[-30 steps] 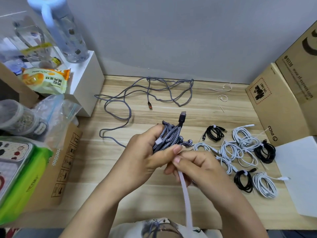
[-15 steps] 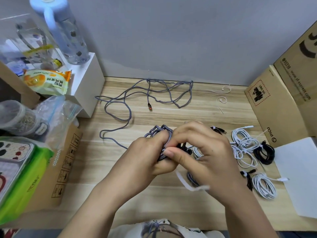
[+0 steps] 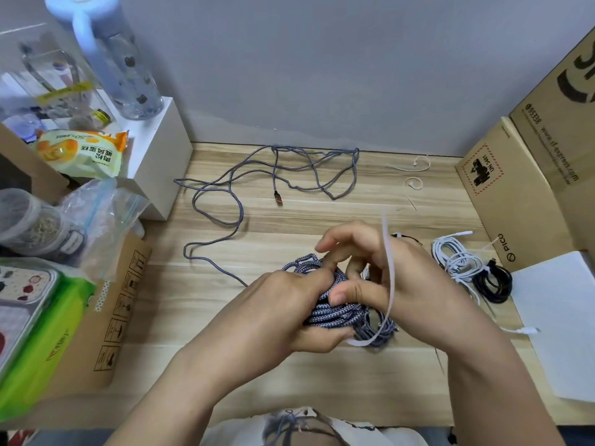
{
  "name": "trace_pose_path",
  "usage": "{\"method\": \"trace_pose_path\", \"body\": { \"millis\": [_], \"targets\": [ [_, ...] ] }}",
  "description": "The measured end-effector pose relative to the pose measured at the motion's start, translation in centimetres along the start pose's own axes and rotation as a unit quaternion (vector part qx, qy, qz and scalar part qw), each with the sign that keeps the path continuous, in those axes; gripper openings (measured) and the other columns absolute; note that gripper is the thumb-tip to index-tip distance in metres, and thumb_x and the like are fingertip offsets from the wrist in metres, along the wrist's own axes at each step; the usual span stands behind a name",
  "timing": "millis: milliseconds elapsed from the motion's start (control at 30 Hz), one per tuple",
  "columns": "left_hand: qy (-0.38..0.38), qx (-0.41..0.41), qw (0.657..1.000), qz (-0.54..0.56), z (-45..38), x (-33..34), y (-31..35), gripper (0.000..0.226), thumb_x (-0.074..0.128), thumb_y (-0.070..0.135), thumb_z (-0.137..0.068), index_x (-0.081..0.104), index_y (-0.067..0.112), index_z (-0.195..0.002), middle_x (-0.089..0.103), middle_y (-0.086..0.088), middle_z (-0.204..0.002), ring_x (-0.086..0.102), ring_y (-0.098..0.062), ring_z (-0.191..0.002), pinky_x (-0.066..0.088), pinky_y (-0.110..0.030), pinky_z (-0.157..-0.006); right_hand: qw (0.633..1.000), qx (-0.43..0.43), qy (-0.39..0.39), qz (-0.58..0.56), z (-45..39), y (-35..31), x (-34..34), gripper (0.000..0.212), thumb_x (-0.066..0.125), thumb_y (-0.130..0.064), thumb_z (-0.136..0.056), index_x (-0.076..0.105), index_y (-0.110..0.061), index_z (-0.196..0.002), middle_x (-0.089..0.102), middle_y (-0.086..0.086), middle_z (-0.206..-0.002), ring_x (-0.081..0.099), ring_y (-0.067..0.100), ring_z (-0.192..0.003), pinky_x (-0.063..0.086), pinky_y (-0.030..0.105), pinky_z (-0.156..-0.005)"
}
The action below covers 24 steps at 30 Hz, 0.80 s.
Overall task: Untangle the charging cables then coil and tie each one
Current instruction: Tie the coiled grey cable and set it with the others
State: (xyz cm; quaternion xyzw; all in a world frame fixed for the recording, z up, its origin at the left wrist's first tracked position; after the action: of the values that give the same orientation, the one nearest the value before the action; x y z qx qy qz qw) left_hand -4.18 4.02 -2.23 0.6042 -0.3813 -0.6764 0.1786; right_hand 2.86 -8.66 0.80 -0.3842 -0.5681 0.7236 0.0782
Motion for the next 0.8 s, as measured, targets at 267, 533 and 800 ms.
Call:
{"method": "trace_pose_path", "body": {
  "millis": [267,533,800],
  "targets": [
    [0.028,-0.031,0.992,0.120,-0.1,-0.3,0.7,0.034,0.062,0.050,-0.063,0.039,0.025,-0.069,0.047,0.018,-0.060,0.038,-0.002,-0.050,0.026,-0.009,-0.046,0.982,-0.080,0.130,-0.111,0.8,0.8,0.3,0.025,0.080,-0.045,-0.053,0.068,-0.026,-0.065,0.064,0.002,-0.064,0.057,0.019,-0.057,0.045,0.028,-0.052],
    [0.030,-0.067,0.989,0.128,0.0,-0.7,0.6,0.048,0.081,0.022,-0.068,0.034,0.029,-0.070,0.050,0.021,-0.055,0.038,-0.003,-0.049,0.026,-0.009,-0.045,0.982,-0.096,0.128,-0.101,1.2,1.1,0.2,0.029,0.070,-0.049,-0.072,0.070,-0.020,-0.071,0.068,-0.003,-0.075,0.065,0.012,-0.071,0.052,0.029,-0.063],
    [0.001,-0.064,0.990,0.124,-0.2,-0.1,0.4,0.050,0.072,0.044,-0.069,0.052,0.025,-0.110,0.062,0.008,-0.078,0.049,-0.002,-0.063,0.042,-0.021,-0.060,0.989,-0.097,0.110,-0.024,1.0,0.7,0.3,0.022,0.070,-0.041,-0.075,0.070,-0.026,-0.092,0.063,-0.007,-0.079,0.059,0.015,-0.069,0.048,0.037,-0.060]
  ]
}}
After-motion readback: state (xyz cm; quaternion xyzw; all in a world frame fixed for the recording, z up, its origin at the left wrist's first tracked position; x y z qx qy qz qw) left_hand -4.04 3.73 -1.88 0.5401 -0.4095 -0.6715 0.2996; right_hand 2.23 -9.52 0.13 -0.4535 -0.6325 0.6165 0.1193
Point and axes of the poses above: each hand's wrist, its own z-axis away from the middle knuckle, its own x-axis out of the palm, y = z × x, the point moved 3 cm from there along -z, towards the middle knuckle
